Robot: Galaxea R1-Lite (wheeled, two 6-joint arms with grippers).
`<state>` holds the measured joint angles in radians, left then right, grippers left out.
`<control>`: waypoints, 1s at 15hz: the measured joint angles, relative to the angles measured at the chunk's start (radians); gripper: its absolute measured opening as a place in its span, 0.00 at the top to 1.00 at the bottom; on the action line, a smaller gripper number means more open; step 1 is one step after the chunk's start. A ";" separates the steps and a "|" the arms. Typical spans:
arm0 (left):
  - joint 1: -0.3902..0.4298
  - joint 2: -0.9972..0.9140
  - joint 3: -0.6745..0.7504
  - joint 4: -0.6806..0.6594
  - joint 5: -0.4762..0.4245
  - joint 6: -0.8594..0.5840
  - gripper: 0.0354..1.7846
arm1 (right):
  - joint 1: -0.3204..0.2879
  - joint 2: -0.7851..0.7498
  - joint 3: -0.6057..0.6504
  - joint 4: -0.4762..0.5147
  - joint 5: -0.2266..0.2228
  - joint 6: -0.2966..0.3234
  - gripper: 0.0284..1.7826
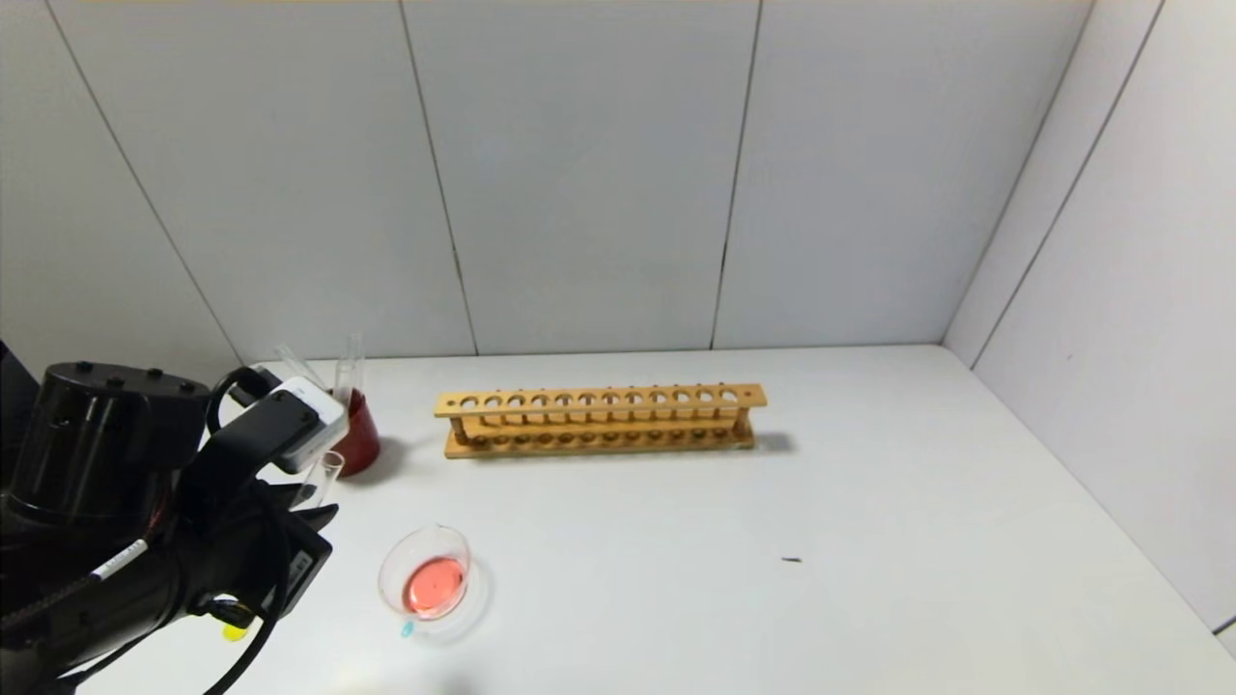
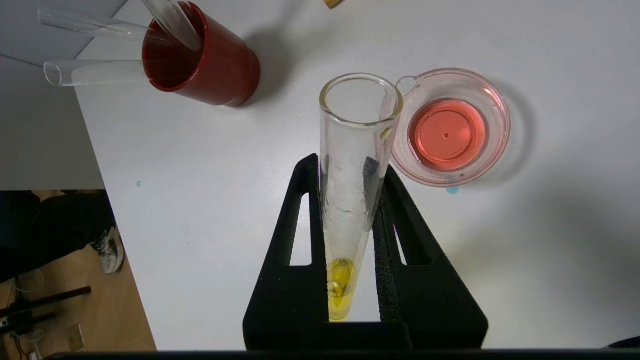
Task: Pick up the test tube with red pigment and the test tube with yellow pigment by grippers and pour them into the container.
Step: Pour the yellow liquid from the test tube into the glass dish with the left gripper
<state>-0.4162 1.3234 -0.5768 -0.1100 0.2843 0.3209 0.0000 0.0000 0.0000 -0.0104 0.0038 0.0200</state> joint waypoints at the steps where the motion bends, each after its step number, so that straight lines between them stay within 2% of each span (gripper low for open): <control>1: 0.007 0.010 0.000 0.012 -0.001 0.009 0.84 | 0.000 0.000 0.000 0.000 0.000 0.000 0.04; 4: 0.014 0.037 0.005 0.071 -0.003 0.025 0.84 | 0.000 0.000 0.000 0.000 0.000 0.000 0.04; 15: 0.009 0.107 0.015 0.141 0.007 0.137 0.84 | 0.000 0.000 0.000 0.000 0.000 0.000 0.04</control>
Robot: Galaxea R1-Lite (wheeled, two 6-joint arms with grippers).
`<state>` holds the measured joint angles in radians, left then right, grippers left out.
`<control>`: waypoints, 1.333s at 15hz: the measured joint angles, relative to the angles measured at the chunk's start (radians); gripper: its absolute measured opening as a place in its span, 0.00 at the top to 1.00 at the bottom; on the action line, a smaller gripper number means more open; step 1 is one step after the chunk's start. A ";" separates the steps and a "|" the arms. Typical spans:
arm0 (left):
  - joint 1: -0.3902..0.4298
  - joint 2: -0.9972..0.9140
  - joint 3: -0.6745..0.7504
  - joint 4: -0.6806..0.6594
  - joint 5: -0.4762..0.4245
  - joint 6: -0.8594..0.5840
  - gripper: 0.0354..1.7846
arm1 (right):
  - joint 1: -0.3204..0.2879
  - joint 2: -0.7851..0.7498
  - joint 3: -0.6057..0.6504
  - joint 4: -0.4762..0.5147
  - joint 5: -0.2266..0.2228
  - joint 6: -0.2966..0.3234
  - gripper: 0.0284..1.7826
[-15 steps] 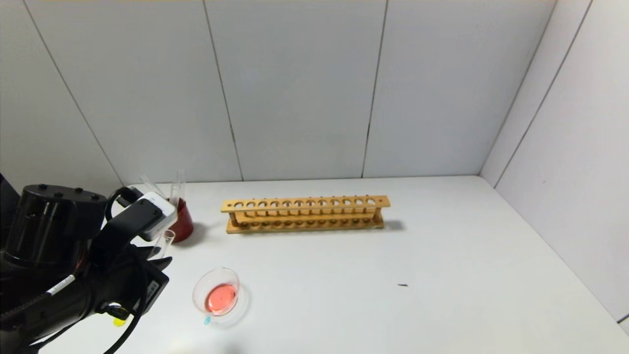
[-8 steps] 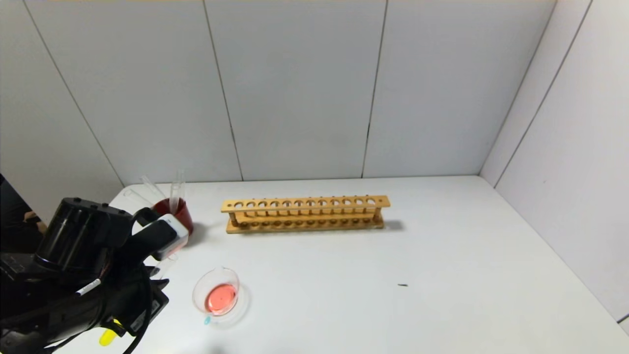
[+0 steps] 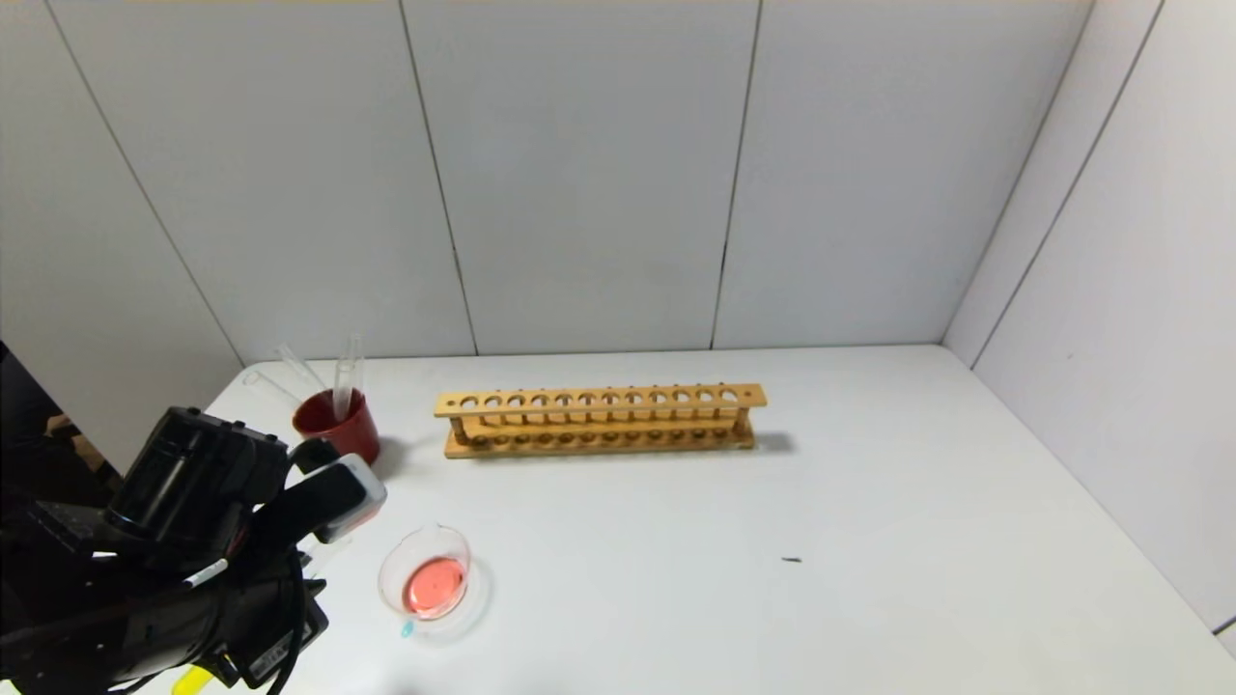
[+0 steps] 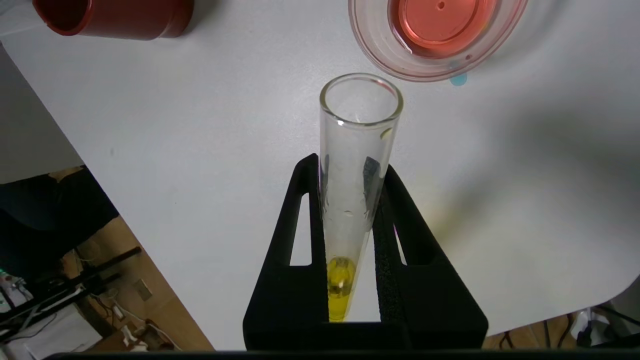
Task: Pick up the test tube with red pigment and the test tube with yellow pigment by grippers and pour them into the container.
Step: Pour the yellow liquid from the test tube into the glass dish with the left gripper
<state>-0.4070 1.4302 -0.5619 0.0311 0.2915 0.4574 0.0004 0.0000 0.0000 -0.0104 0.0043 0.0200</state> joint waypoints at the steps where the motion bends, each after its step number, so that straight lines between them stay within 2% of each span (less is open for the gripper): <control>1: -0.003 0.006 0.000 0.006 0.000 0.005 0.84 | 0.000 0.000 0.000 0.000 0.000 0.000 0.04; 7: -0.014 0.084 -0.026 0.048 0.002 0.041 0.84 | 0.000 0.000 0.000 0.000 0.000 0.000 0.04; 13: -0.071 0.156 -0.135 0.239 0.018 0.042 0.84 | 0.000 0.000 0.000 0.000 0.000 0.000 0.04; 20: -0.105 0.280 -0.203 0.283 0.073 0.044 0.84 | 0.000 0.000 0.000 0.000 0.000 0.000 0.04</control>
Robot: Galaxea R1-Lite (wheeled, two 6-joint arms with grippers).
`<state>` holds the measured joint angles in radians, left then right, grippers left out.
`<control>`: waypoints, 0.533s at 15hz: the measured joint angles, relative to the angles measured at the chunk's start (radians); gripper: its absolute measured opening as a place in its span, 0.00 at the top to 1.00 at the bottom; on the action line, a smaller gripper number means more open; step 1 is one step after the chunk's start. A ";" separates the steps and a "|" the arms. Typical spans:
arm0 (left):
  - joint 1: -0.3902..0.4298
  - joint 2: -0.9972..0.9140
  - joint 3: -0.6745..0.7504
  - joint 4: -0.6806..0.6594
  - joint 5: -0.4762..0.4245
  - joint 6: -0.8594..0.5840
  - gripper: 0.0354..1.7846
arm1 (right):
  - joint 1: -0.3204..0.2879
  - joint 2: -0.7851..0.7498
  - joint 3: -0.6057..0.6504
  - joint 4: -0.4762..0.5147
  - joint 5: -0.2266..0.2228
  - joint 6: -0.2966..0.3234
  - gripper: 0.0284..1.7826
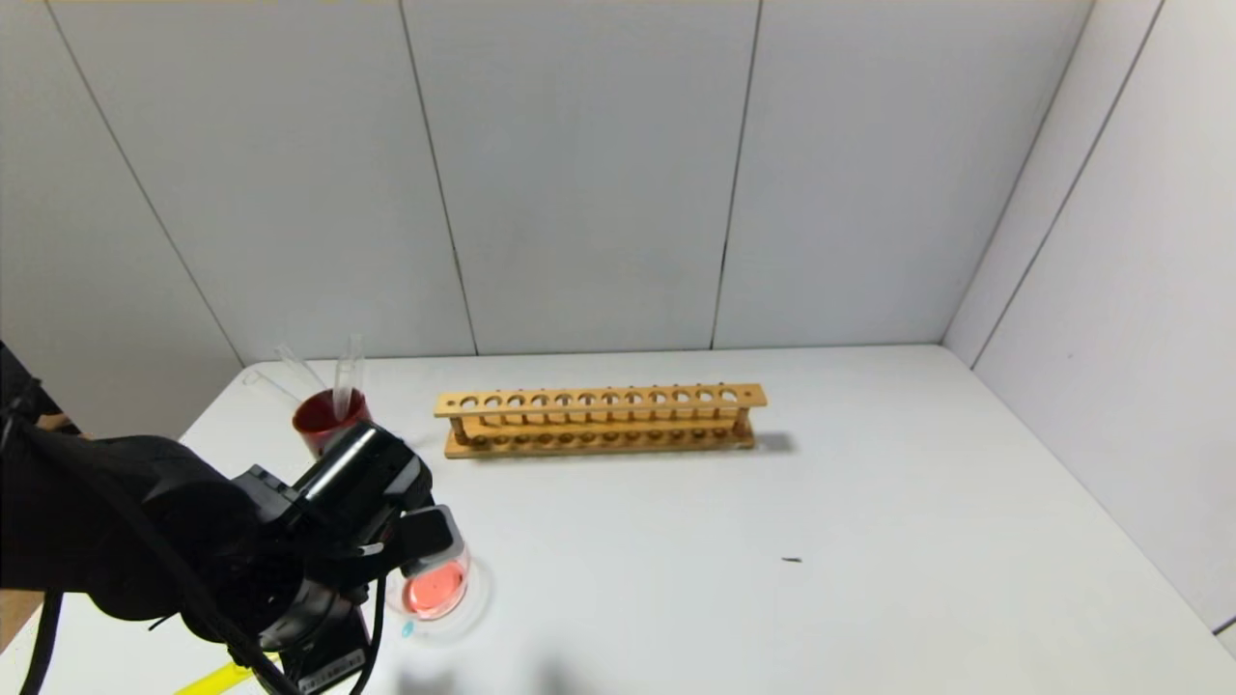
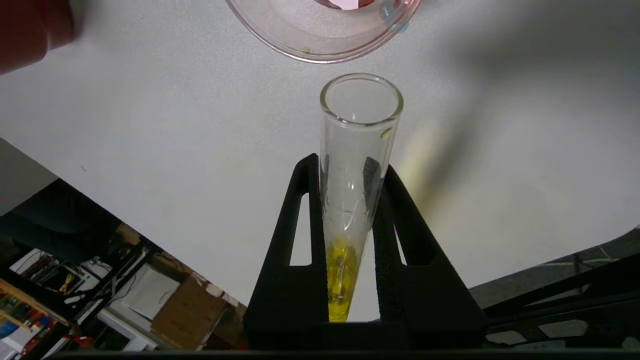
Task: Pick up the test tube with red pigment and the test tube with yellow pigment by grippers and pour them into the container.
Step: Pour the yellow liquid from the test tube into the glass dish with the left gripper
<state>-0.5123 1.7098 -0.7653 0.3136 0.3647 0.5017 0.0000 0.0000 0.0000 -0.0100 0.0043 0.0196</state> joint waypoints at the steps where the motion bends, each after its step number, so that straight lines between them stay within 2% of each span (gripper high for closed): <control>1: 0.001 0.020 -0.024 0.027 0.007 0.000 0.84 | 0.000 0.000 0.000 0.000 0.000 0.000 0.04; 8: 0.033 0.126 -0.205 0.249 0.041 0.019 0.84 | 0.000 0.000 0.000 0.000 0.000 0.000 0.04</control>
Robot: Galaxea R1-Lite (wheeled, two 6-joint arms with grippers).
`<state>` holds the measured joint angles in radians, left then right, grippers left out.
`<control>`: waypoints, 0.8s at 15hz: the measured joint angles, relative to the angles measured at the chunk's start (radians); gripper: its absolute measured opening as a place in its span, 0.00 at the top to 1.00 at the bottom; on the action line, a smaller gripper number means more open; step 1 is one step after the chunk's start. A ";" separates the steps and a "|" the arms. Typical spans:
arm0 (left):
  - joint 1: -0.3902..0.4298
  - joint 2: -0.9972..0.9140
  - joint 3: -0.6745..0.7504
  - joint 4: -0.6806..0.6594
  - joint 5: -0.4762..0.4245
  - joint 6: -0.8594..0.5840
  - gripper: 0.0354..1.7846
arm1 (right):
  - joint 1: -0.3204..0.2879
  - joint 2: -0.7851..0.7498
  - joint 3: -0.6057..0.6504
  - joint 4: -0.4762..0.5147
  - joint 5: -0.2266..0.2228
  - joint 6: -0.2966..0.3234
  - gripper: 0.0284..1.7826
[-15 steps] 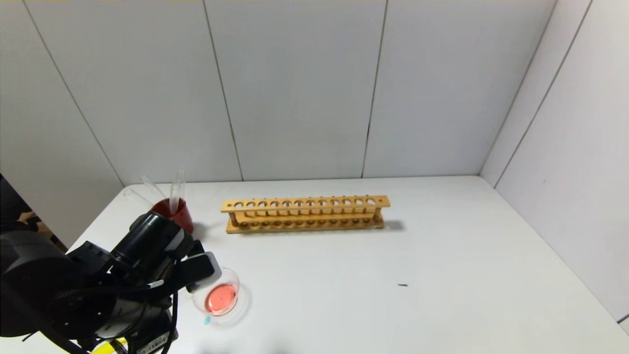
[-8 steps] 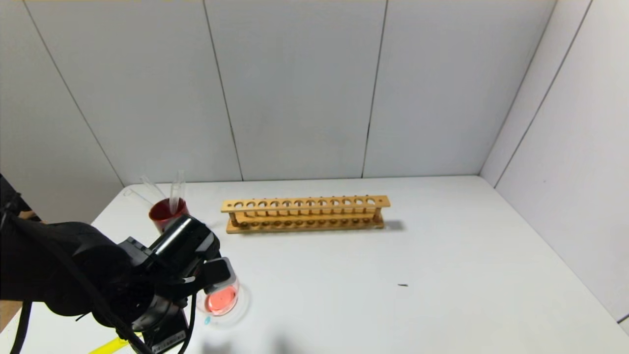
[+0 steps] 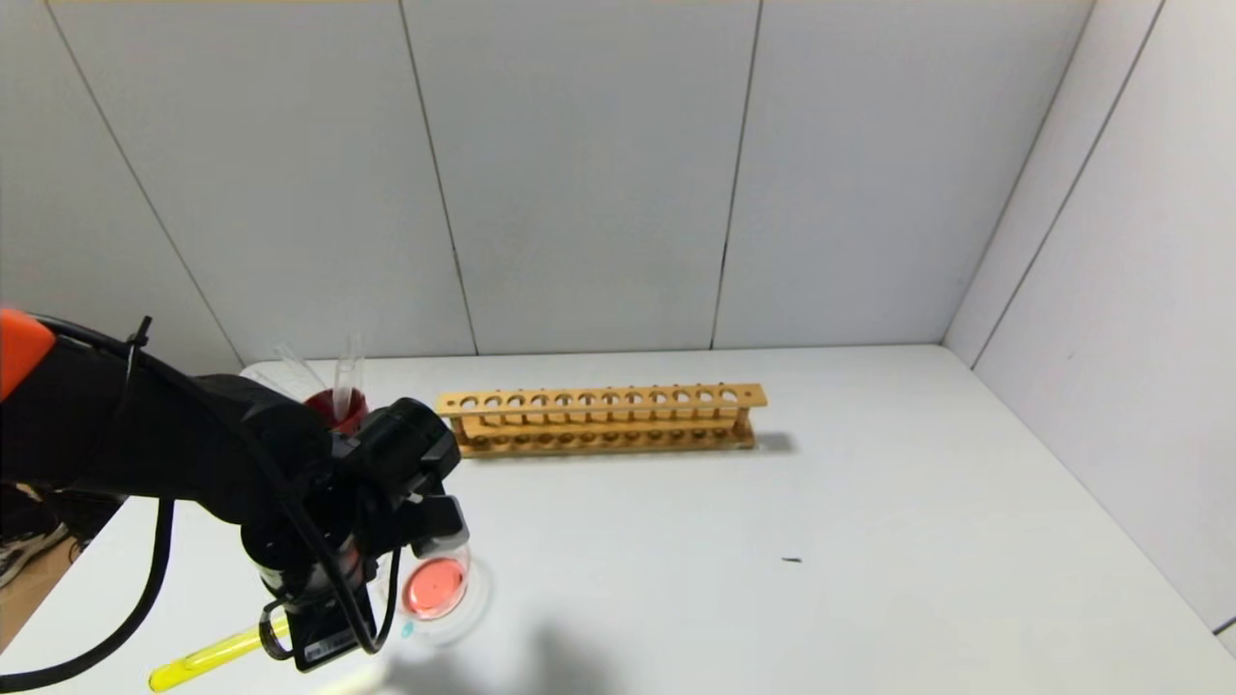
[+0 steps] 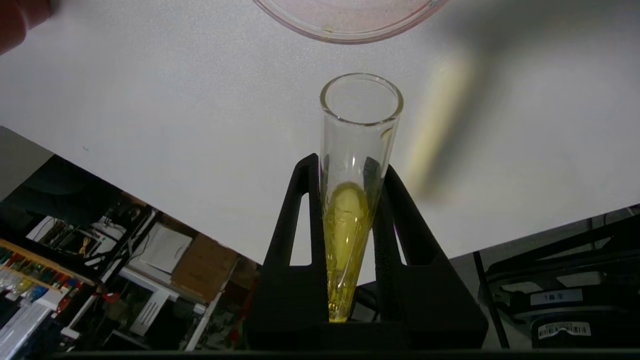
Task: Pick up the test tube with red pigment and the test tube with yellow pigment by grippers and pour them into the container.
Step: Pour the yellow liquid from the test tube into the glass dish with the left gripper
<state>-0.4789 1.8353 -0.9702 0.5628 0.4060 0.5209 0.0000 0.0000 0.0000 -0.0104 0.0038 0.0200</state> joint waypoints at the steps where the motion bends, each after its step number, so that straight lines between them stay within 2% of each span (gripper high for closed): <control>1: 0.001 0.012 -0.018 0.015 0.016 0.001 0.84 | 0.000 0.000 0.000 0.000 0.000 0.000 0.04; 12: 0.005 0.118 -0.147 0.158 0.077 0.025 0.84 | 0.000 0.000 0.000 0.000 0.000 0.000 0.04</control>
<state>-0.4743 1.9536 -1.1174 0.7211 0.4830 0.5460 0.0000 0.0000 0.0000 -0.0100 0.0043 0.0200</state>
